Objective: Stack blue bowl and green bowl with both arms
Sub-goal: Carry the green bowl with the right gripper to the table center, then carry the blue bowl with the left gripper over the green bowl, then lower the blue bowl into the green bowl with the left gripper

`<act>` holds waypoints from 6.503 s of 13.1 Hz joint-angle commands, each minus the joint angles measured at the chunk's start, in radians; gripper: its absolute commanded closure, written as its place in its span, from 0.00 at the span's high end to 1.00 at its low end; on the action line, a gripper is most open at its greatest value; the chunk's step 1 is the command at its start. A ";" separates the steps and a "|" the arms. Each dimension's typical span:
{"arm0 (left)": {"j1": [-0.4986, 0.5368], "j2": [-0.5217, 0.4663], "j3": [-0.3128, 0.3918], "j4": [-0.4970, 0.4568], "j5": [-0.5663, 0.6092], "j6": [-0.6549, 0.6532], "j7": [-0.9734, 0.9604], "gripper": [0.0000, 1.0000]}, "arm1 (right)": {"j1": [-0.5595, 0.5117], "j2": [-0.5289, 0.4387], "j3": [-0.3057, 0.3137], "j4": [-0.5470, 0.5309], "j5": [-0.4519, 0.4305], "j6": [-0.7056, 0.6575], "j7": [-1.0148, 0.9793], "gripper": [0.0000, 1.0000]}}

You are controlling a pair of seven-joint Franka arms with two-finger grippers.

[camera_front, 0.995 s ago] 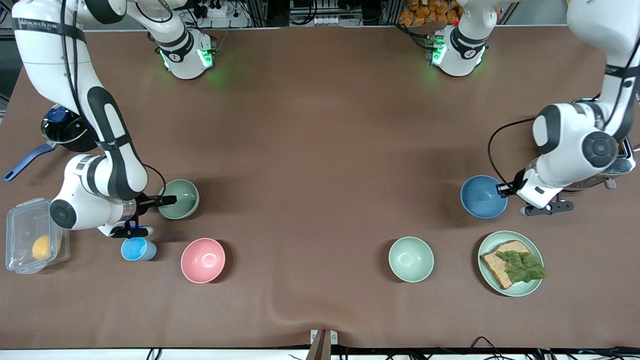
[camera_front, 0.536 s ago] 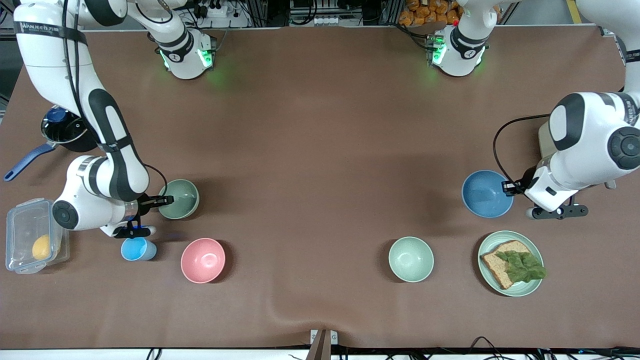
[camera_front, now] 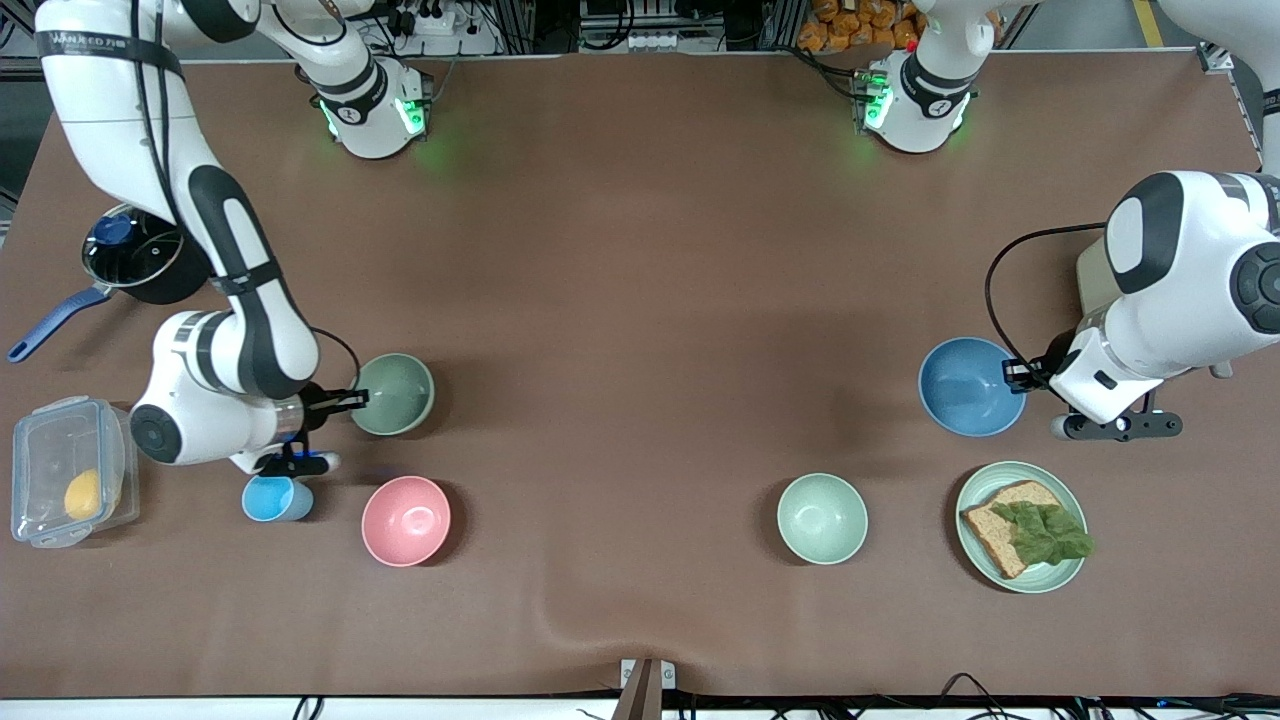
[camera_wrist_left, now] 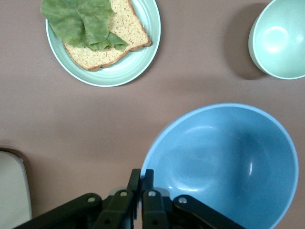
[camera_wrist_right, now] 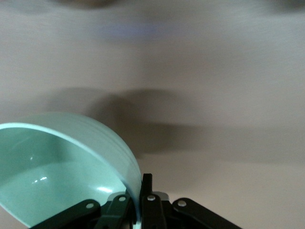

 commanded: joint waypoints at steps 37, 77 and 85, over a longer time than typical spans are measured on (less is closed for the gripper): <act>-0.343 0.261 -0.117 0.247 -0.039 0.085 -0.693 0.00 | 0.246 0.112 0.173 0.198 0.227 0.350 1.215 1.00; -0.559 0.490 -0.097 0.253 0.079 0.382 -1.005 0.00 | 0.477 0.210 0.016 0.200 0.106 0.545 1.347 1.00; -0.561 0.496 -0.095 0.253 0.080 0.387 -1.003 0.18 | 0.479 0.210 0.016 0.200 0.087 0.543 1.347 1.00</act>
